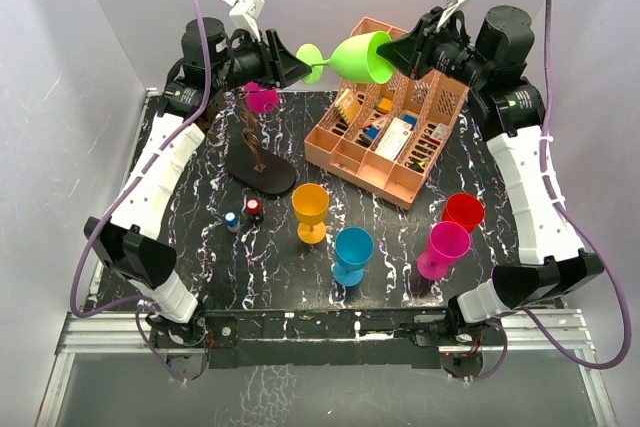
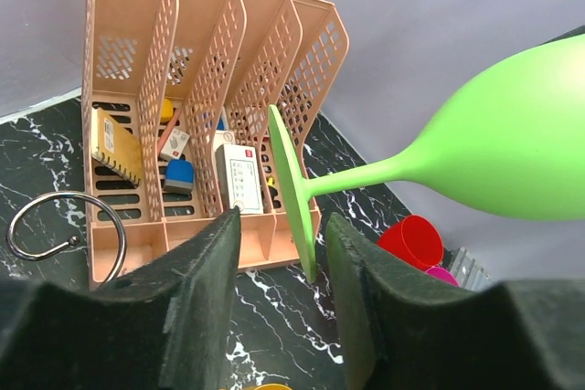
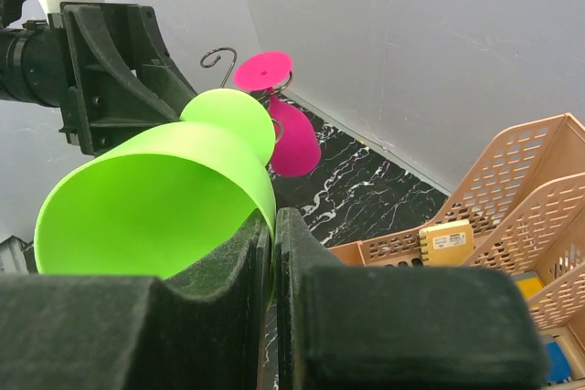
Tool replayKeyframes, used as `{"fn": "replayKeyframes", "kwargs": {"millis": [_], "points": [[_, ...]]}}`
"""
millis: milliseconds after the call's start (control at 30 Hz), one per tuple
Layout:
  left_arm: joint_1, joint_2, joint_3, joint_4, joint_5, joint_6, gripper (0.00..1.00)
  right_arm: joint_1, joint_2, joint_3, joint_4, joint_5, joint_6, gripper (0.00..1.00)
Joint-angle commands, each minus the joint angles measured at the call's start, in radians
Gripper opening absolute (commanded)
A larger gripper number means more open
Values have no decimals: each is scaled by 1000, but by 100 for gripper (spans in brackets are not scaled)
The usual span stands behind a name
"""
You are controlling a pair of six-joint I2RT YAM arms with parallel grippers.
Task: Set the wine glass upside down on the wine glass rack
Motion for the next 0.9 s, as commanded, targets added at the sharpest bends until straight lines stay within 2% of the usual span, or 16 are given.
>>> {"fn": "replayKeyframes", "kwargs": {"millis": [0, 133, 233, 300, 333, 533, 600, 700, 867], "points": [[-3, -12, 14, 46, 33, -15, 37, 4, -21, 2, 78, -17, 7, 8], [-3, -4, 18, 51, 43, -22, 27, 4, -21, -6, 78, -14, 4, 8], [-3, -5, 15, 51, 48, -22, 16, 4, -22, -12, 80, -10, 1, 8], [-3, -9, 12, 50, 48, -19, 1, 3, -22, -15, 80, -13, -1, 8], [-3, -14, 11, 48, 46, -18, 0, 4, -22, -16, 80, -16, -5, 10], [-3, -58, 25, 0, -17, 29, 0, 4, -40, -30, 61, -20, -38, 45], [-2, -74, 37, -24, -45, 56, 0, 3, -51, -36, 53, -17, -51, 54], [7, -101, 53, -61, -88, 94, 0, 2, -68, -41, 36, -1, -74, 63], [59, -152, 77, -112, -172, 151, 0, -13, -100, -41, -6, 37, -128, 69]]}}
